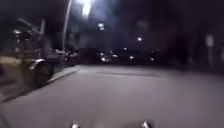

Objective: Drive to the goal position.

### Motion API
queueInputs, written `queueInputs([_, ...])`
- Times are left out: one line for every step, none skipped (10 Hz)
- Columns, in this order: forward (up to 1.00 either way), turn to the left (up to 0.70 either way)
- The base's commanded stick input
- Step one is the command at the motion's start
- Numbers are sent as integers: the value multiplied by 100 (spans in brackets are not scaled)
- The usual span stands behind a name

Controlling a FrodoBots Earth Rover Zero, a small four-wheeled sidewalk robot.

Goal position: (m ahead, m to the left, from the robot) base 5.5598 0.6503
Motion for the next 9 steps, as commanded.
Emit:
queueInputs([50, -4])
queueInputs([50, 0])
queueInputs([50, 0])
queueInputs([50, 0])
queueInputs([50, 0])
queueInputs([50, 0])
queueInputs([50, 0])
queueInputs([50, 0])
queueInputs([50, 0])
